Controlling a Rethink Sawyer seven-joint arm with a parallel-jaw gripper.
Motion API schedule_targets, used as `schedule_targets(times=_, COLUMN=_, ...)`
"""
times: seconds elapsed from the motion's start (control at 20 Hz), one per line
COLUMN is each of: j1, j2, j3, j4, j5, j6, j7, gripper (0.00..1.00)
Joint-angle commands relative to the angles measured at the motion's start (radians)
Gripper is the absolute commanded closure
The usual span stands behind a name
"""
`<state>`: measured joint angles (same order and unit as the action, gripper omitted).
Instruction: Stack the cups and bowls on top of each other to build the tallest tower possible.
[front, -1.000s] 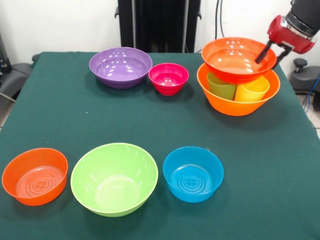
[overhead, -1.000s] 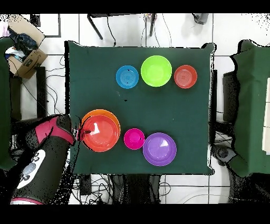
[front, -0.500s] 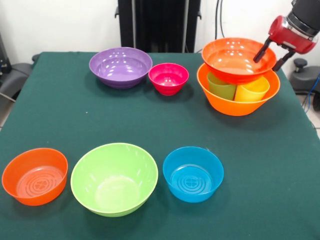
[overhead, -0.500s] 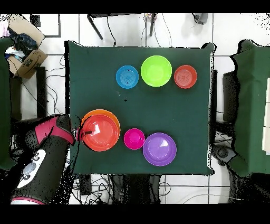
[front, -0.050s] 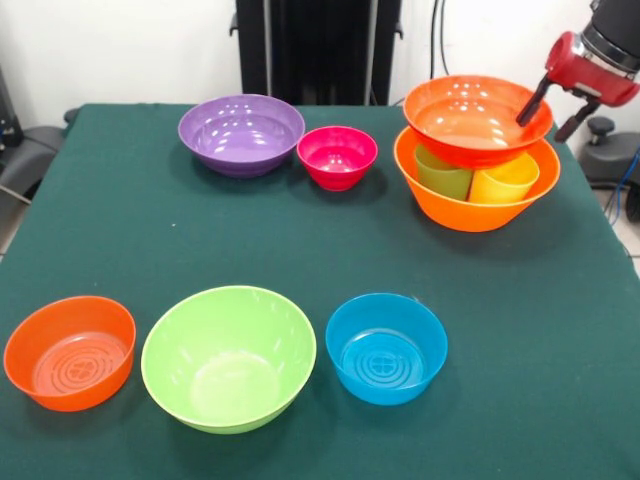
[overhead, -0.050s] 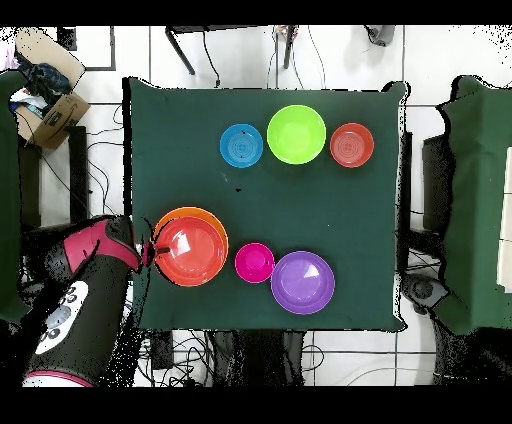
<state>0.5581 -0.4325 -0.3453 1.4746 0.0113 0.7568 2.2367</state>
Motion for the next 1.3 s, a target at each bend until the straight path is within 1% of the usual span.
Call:
schedule_targets(times=0.05, j1=-0.045, j2=-0.046, j3=0.146, j4=0.010, j5=0.028, j6=0.079, j7=0.025, gripper=0.00)
schedule_targets(times=0.3, j1=-0.051, j2=-0.049, j3=0.146, j4=-0.015, j5=0.018, j6=0.125, j7=0.023, gripper=0.00)
schedule_targets(times=0.5, j1=-0.042, j2=-0.045, j3=0.133, j4=-0.029, j5=0.002, j6=0.145, j7=0.031, gripper=0.00)
schedule_targets(times=0.7, j1=-0.030, j2=-0.040, j3=0.118, j4=-0.041, j5=-0.012, j6=0.148, j7=0.044, gripper=0.00)
schedule_targets(times=0.9, j1=-0.027, j2=-0.033, j3=0.111, j4=-0.078, j5=-0.014, j6=0.150, j7=0.055, gripper=0.00)
schedule_targets(times=1.0, j1=-0.031, j2=-0.018, j3=0.104, j4=-0.102, j5=-0.021, j6=0.087, j7=0.066, gripper=0.00)
schedule_targets(times=1.1, j1=-0.059, j2=-0.001, j3=0.136, j4=-0.106, j5=0.000, j6=-0.014, j7=0.068, gripper=0.00)
schedule_targets(times=1.2, j1=-0.071, j2=0.007, j3=0.143, j4=-0.123, j5=0.003, j6=-0.049, j7=0.065, gripper=0.00)
schedule_targets(times=1.3, j1=-0.091, j2=0.012, j3=0.163, j4=-0.120, j5=0.004, j6=-0.098, j7=0.048, gripper=0.00)
